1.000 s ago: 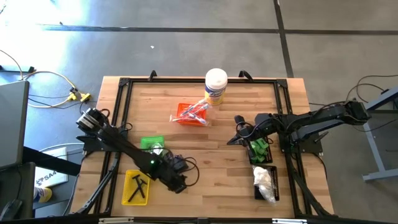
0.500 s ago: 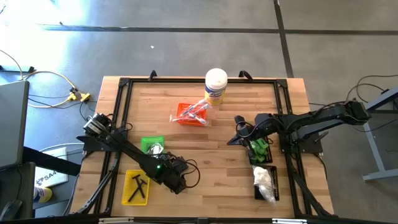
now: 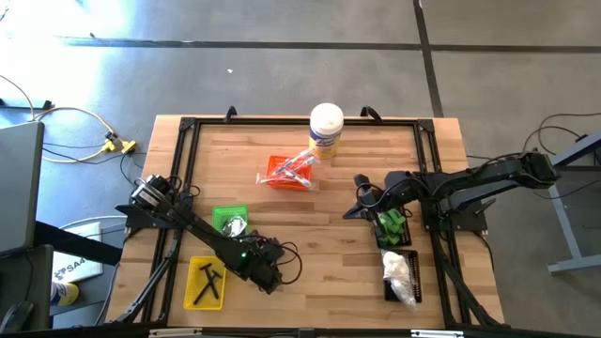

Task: Pick & Place Travel size toiletries
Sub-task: Put the blue razor into the yellow bin

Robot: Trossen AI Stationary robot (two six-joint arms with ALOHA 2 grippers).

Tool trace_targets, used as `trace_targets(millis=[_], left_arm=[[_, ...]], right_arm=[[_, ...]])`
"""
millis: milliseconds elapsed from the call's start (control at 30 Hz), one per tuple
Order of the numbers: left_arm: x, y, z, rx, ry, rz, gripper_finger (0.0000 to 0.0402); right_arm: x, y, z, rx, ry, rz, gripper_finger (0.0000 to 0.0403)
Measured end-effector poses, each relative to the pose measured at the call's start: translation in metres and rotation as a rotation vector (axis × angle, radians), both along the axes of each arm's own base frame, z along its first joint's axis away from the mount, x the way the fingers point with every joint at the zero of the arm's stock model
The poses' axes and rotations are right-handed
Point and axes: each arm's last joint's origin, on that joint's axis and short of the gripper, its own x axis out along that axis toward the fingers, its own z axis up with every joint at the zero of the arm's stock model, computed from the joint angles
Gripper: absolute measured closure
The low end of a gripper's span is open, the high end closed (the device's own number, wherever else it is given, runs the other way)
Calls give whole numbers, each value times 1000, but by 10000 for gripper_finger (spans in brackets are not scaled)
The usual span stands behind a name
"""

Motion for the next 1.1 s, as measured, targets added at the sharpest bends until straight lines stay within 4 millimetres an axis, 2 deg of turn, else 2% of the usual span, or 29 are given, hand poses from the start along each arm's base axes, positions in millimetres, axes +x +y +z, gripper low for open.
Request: trace_targets(millis=[533, 633, 900, 1100], left_arm=[[1, -1, -6, -10, 19, 13, 171], [1, -1, -6, -18, 22, 13, 191], [2, -2, -7, -28, 14, 11, 273], [3, -3, -7, -47, 3, 2, 311]], right_arm=[[0, 0, -1, -1, 8, 0, 400], [0, 0, -1, -1, 8, 0, 400], [0, 0, -1, -1, 9, 0, 400], [-1, 0, -1, -1, 16, 0, 400]])
